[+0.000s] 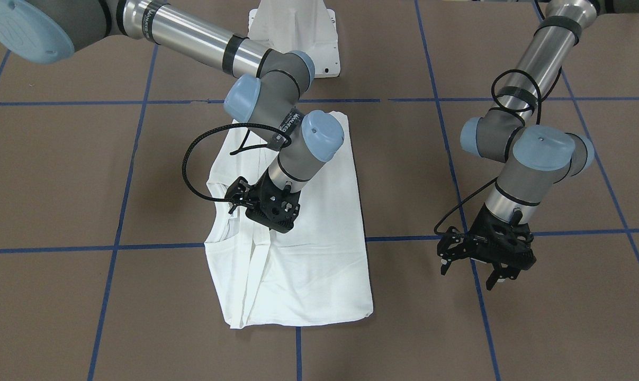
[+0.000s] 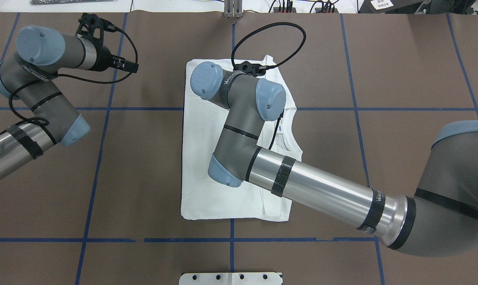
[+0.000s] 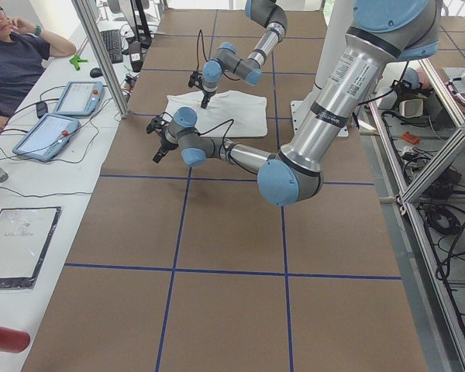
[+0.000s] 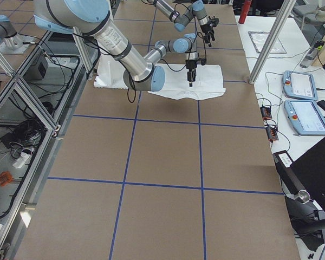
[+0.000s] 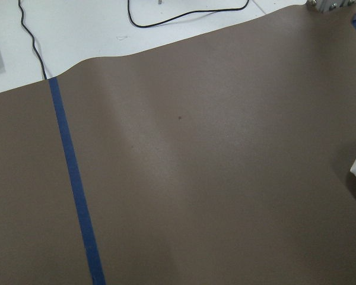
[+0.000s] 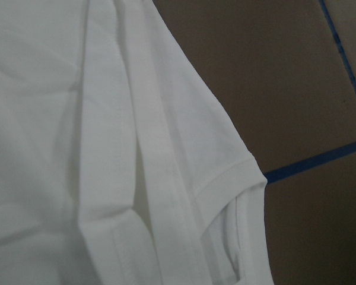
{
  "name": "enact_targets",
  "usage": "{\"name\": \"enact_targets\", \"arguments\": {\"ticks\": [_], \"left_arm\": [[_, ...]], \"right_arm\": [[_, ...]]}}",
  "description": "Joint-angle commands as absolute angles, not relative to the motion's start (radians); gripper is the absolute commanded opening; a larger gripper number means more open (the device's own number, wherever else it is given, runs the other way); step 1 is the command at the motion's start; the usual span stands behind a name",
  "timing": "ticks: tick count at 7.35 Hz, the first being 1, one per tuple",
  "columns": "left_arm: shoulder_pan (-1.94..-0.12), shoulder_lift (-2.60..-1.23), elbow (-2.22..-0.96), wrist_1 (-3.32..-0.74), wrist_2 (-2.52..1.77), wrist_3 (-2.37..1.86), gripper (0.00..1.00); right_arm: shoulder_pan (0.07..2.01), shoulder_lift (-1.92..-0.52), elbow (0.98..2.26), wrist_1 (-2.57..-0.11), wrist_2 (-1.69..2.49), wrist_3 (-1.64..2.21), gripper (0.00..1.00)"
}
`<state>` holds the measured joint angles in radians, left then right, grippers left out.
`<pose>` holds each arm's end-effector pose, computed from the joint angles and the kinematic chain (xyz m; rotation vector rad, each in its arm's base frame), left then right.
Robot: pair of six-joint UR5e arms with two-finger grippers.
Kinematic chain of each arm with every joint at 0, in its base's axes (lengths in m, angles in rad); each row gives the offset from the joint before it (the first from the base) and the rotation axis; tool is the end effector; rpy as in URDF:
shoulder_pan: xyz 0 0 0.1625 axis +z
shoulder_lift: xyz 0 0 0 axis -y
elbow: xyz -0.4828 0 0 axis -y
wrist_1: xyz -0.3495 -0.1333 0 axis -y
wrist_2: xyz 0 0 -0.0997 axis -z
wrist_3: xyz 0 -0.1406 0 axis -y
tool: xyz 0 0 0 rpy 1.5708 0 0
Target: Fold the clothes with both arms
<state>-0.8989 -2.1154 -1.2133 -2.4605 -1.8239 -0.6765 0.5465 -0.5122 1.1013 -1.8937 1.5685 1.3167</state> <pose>0.3967 -0.6564 0.4872 0.6941 0.8466 0.1321 -0.6521 -0.5531 0.3144 0.1062 -0.2451 0.2910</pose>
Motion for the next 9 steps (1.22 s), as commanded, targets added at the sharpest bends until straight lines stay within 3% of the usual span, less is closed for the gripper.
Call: {"name": "enact_targets", "arguments": {"ticks": [1,6,7,9], "left_arm": [[-0.899,-2.117,-1.213,-2.461,-1.824,-0.676,1.0],[-0.894,-2.117,-1.218,-2.461,-1.824,-0.676,1.0],[-0.894,-2.117,-1.239,-2.453,-1.827,-0.678,1.0],[-0.893,-2.115,-1.287,-2.427,-1.854,-0.684,1.0]], "right_arm": [[0.558,-0.598,1.193,-1.966,1.568,1.159,1.0],[0.693,-0.776,1.394,-2.02,1.58,0.859,1.0],[0.716,-0.782,1.46,-2.01,1.601,0.864,1.0],[0.721,-0.888,1.709,-1.976,1.725,0.94,1.0]]}}
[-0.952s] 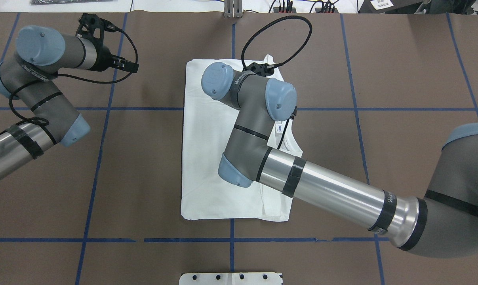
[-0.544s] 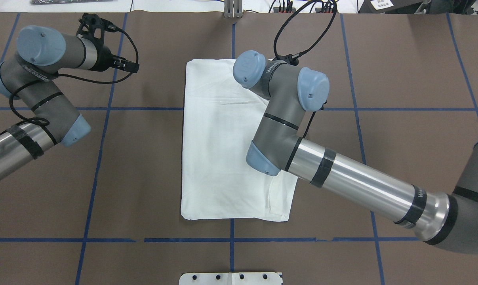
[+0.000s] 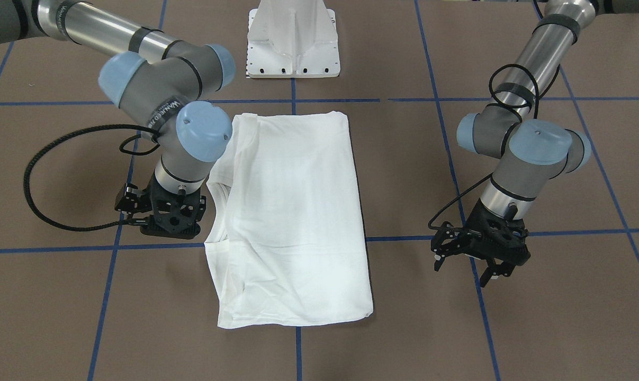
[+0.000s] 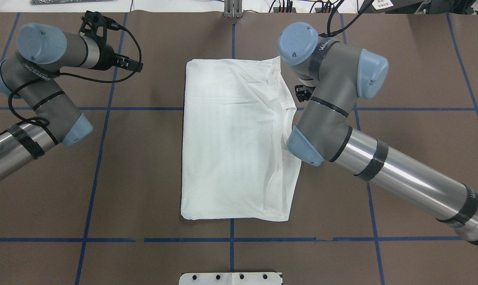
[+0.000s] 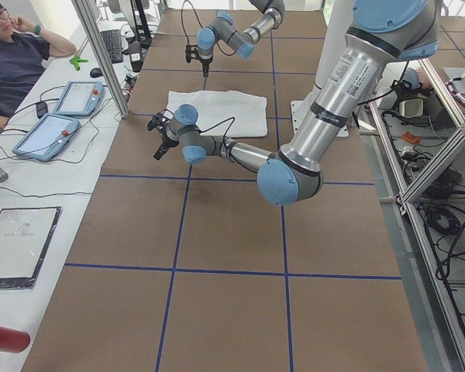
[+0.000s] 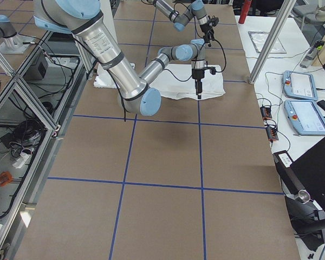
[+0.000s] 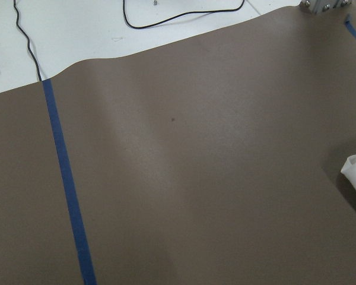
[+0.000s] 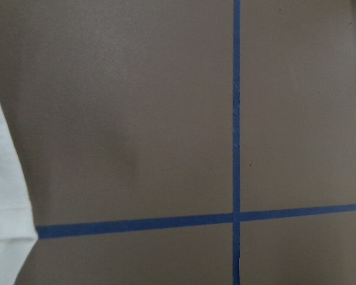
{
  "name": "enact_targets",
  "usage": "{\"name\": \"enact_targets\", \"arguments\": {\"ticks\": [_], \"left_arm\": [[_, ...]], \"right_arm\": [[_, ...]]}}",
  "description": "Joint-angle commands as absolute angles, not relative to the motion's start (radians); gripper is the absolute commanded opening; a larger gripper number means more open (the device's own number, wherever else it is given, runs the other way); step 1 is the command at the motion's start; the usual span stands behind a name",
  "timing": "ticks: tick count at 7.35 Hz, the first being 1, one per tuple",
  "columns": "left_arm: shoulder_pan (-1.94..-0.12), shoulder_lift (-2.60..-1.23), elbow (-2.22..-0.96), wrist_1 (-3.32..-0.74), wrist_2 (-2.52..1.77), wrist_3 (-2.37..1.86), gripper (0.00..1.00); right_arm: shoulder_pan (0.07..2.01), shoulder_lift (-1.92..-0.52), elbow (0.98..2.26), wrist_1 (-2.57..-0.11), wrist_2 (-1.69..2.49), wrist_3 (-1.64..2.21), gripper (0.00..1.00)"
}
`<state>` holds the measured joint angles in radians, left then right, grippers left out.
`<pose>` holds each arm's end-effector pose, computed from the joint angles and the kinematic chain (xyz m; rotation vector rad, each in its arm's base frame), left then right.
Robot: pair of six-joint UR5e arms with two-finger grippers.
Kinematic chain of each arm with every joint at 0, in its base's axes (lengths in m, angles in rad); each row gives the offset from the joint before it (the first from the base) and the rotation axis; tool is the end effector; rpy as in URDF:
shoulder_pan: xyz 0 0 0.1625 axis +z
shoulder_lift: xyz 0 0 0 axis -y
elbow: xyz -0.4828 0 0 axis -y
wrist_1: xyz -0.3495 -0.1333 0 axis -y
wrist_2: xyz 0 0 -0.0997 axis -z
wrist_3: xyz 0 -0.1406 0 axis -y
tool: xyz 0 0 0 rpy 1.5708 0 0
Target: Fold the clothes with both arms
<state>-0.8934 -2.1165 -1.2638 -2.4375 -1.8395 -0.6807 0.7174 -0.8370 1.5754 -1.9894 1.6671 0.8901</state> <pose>0.3991 -0.6493 0.4643 0.7036 0.8772 0.1455 -0.4641 -0.5639 0.3873 0.1325 -0.3060 0.0210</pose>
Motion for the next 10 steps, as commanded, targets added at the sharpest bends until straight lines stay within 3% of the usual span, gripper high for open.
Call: {"name": "enact_targets", "arguments": {"ticks": [1,4,10], "left_arm": [[-0.893,-2.106,-1.296,-2.427,-1.856,-0.69,1.0],[-0.89,-2.098,-1.299,-2.428,-1.856,-0.692,1.0],[-0.884,-2.071,-1.301,-2.436,-1.855,-0.692,1.0]], "right_arm": [[0.665,-0.867,1.724,-1.974,1.744,1.132,1.0],[0.469,-0.816,1.717,-1.99,1.677,1.471,1.0],[0.339,-0.788,1.624,-2.115,1.615,1.536,1.0]]}}
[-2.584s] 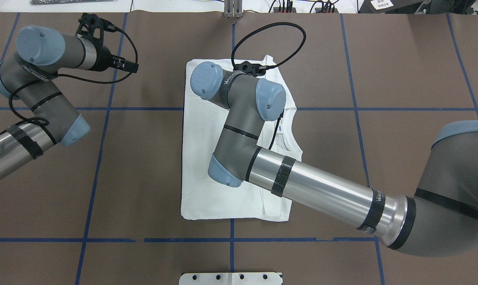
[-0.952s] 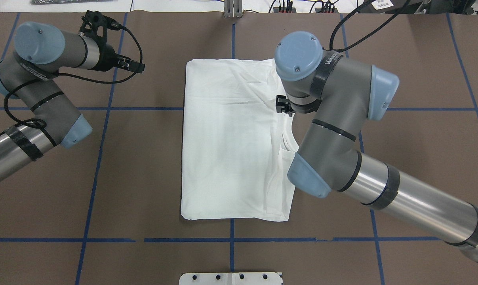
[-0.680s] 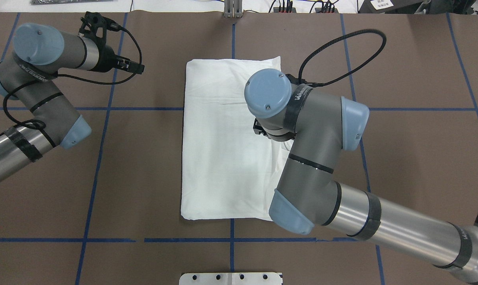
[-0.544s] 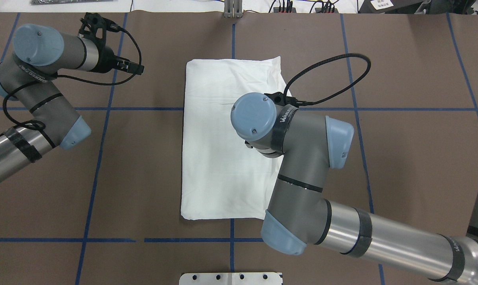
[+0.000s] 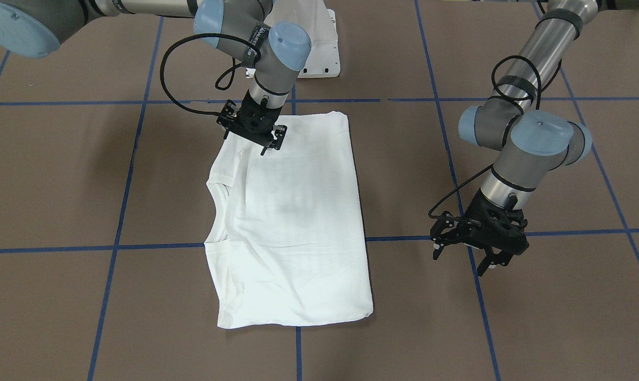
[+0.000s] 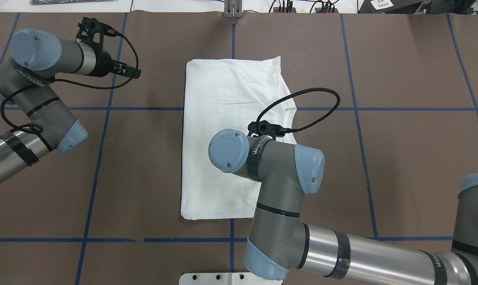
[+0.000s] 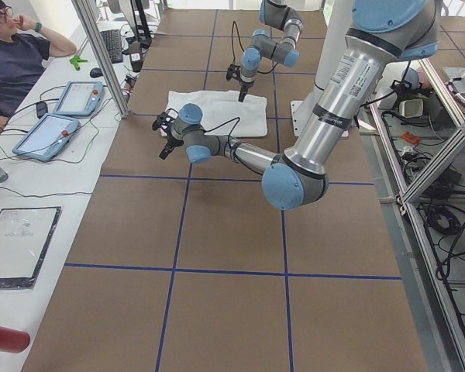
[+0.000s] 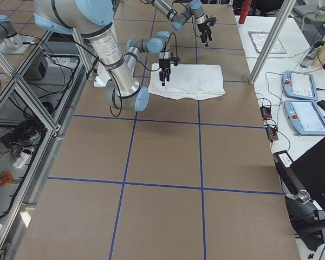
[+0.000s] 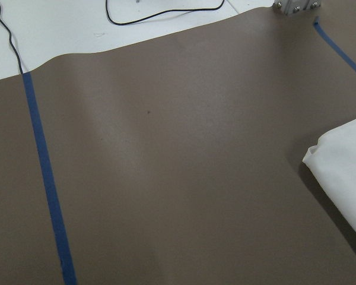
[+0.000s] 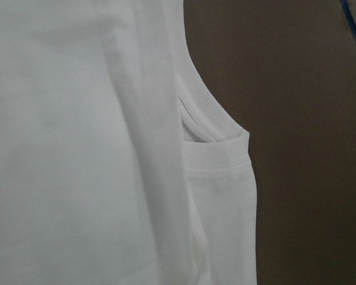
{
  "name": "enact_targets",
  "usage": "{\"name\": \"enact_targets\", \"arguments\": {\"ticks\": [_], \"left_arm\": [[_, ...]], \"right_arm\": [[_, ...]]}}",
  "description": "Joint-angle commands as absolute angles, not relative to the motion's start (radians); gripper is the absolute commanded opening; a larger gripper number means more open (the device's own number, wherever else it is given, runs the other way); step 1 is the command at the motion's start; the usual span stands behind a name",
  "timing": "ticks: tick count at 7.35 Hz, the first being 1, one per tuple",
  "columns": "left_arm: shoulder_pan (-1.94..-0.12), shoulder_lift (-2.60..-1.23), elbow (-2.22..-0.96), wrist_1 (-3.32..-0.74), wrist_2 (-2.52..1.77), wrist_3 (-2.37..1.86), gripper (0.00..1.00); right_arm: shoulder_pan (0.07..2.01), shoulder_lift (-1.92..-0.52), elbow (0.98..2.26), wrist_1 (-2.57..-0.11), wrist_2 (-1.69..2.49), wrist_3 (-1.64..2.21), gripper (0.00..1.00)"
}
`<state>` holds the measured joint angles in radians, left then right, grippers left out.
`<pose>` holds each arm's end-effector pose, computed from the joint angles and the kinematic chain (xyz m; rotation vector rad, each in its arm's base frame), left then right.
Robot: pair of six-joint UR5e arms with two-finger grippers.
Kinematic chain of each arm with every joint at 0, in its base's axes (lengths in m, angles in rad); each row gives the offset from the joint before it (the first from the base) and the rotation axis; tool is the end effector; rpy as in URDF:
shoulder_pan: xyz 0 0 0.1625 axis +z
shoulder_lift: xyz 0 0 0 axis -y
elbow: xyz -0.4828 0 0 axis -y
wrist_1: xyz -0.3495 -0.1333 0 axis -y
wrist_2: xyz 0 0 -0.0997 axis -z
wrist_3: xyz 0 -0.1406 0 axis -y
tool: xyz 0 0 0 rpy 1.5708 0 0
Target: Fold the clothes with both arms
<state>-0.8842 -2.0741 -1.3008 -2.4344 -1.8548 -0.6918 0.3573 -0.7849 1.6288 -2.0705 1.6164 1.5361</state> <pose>0.3955 -0.6307 0.4775 0.6785 0.8893 0.1511 -0.6255 -0.3690 0.3411 0.0228 -0.3478 0.3115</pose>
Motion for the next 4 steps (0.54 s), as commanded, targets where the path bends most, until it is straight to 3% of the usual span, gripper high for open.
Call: {"name": "enact_targets", "arguments": {"ticks": [1,4], "left_arm": [[-0.884,-2.071,-1.301,-2.437,-1.855,-0.692,1.0],[-0.884,-2.071,-1.301,-2.437,-1.856,-0.692,1.0]], "right_arm": [[0.33,-0.792,1.624,-2.147,1.617,1.531,1.0],[0.324,-0.819,1.637,-2.285,1.618,1.432,1.0]]}}
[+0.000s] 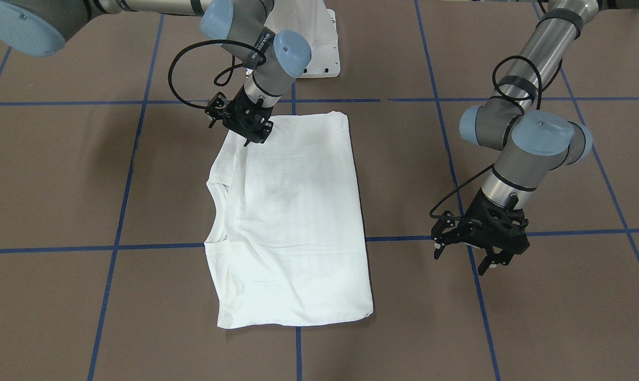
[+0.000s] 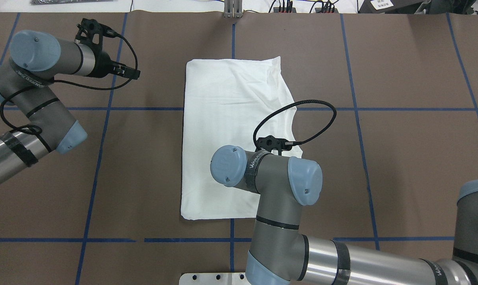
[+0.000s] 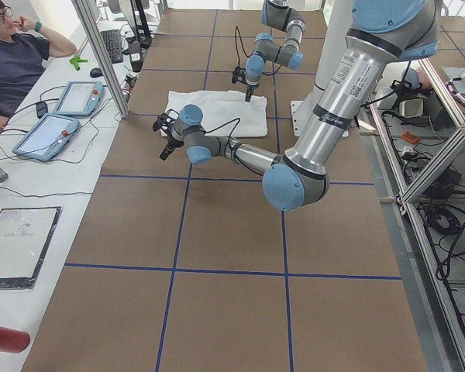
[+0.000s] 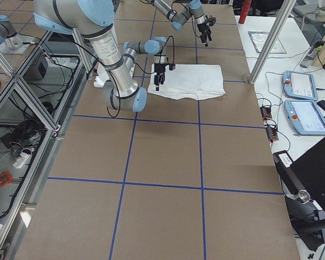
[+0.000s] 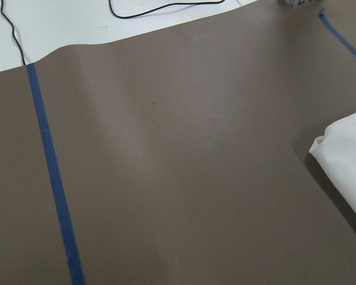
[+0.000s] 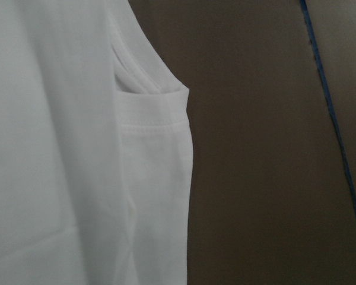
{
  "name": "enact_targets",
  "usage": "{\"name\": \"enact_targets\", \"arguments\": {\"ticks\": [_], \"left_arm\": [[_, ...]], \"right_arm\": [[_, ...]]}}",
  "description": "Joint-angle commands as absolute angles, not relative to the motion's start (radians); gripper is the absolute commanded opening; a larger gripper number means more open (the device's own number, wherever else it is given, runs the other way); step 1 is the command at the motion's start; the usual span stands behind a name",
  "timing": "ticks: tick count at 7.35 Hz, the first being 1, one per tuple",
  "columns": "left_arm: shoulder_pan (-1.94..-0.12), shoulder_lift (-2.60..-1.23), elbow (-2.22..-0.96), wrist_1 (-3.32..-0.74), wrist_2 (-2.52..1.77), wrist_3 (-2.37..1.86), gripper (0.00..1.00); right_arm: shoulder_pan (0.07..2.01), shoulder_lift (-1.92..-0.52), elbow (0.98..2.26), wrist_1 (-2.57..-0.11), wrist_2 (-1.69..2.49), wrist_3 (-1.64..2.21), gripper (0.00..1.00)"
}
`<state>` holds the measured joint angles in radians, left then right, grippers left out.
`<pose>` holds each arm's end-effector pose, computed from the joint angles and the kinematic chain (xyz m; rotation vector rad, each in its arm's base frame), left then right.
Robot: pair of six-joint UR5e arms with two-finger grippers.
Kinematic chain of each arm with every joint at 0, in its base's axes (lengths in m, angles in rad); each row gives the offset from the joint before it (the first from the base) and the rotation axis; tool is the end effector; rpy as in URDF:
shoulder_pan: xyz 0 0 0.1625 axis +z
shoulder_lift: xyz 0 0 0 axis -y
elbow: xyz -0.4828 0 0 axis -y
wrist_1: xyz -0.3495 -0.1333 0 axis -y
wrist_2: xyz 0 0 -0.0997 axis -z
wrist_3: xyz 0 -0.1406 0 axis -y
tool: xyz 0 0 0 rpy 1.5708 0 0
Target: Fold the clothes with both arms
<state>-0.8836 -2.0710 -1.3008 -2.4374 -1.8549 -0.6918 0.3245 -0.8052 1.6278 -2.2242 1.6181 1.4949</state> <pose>0.3952 -0.6296 0.4793 0.6781 0.8895 0.1516 -0.6176 -0.3414 0.3761 -0.0126 -0.1756 0.2440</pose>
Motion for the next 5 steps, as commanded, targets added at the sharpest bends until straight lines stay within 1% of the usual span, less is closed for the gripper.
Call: {"name": "enact_targets", "arguments": {"ticks": [1,2,3,5], "left_arm": [[-0.884,-2.071,-1.301,-2.437,-1.856,-0.692,1.0],[-0.884,-2.071,-1.301,-2.437,-1.855,-0.692,1.0],[-0.884,-2.071,-1.304,-2.439,-1.856,-0.692,1.0],[-0.862,-2.062,-1.366,-2.43,-1.862,-0.695,1.0]], "right_arm": [[0.327,-0.84,1.64,-2.307,1.617,1.384,1.0],[0.346,-0.885,1.696,-2.309,1.612,1.331,1.0],[0.363,-0.935,1.78,-2.309,1.605,1.294,1.0],[0.391,-0.998,2.004,-2.246,1.605,1.276,1.0]]}}
